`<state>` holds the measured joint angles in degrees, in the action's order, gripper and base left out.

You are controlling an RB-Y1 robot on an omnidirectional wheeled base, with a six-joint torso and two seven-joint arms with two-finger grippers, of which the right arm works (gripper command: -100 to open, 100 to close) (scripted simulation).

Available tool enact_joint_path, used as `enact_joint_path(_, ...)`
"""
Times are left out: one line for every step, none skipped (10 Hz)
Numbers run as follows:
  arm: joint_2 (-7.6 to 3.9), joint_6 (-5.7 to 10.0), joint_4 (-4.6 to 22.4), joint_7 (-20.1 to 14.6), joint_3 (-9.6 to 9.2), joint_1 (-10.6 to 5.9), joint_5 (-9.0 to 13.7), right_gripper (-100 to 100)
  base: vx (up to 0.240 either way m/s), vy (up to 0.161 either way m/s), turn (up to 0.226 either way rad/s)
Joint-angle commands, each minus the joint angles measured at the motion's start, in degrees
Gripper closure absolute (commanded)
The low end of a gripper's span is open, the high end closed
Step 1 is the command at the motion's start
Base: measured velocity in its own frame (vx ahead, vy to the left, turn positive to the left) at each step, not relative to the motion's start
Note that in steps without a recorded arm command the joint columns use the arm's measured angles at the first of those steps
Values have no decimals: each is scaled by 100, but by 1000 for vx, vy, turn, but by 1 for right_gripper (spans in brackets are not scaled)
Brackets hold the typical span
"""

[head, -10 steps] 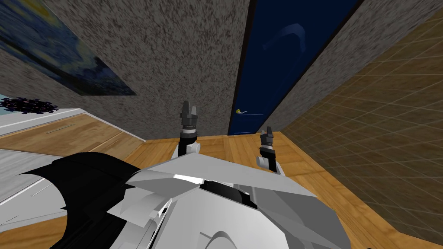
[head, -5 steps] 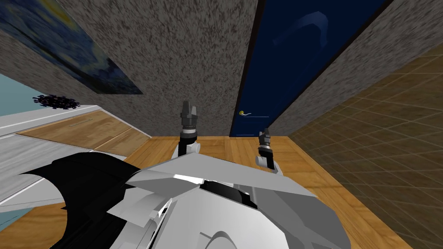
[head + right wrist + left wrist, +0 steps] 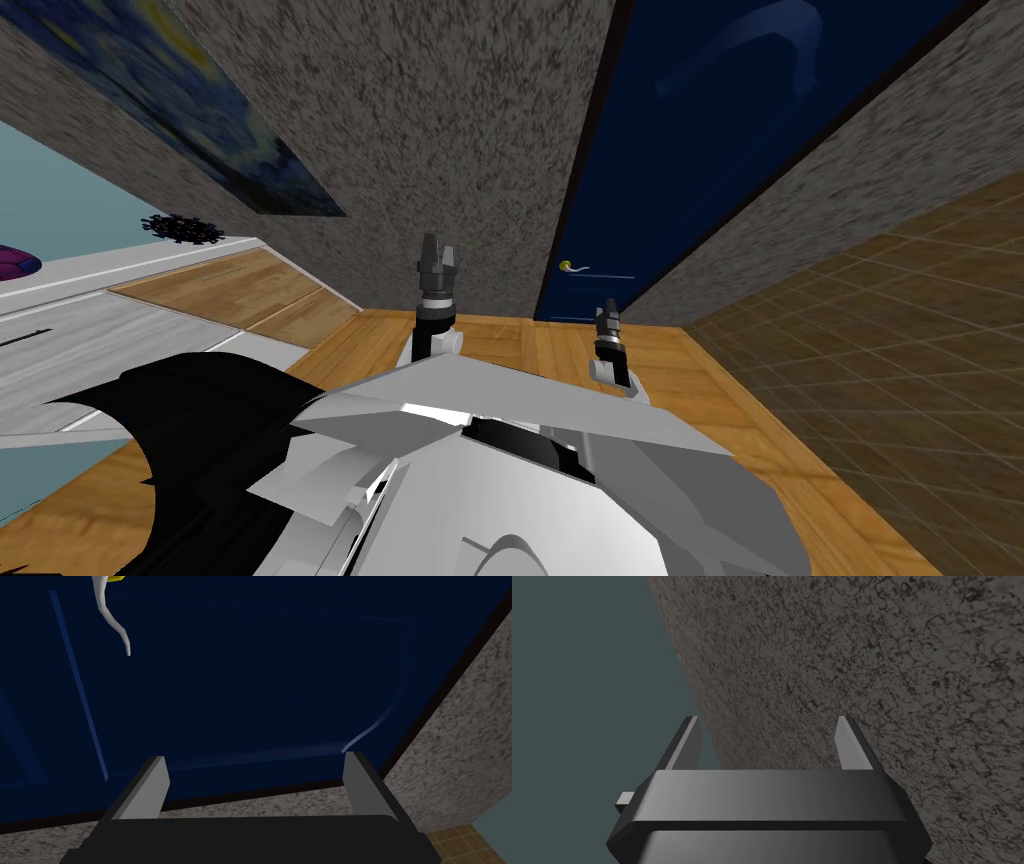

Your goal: Pull the door open

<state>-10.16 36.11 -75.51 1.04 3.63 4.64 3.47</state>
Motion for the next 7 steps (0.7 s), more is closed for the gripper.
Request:
enact_joint_path(-47,17,282,-17,3,-115,57,-100,76,-48,175)
enact_joint_path(-67,21,442,-21,2,-184,89,-100,84,-65,148)
enact_joint_path(-87,25,603,-25,2,-254,121,-100,93,-50,156)
enact_joint_path(-106,28,755,-28,2,-319,151,-100,94,-51,131)
enact_joint_path(-125,32,906,-32,1,-384,181,-100,89,-55,114)
enact_joint_path(-143,36,1057,-35,1,-450,211,-100,84,-57,142)
enact_joint_path(-162,40,1208,-39,1,-515,241,-100,84,-47,135)
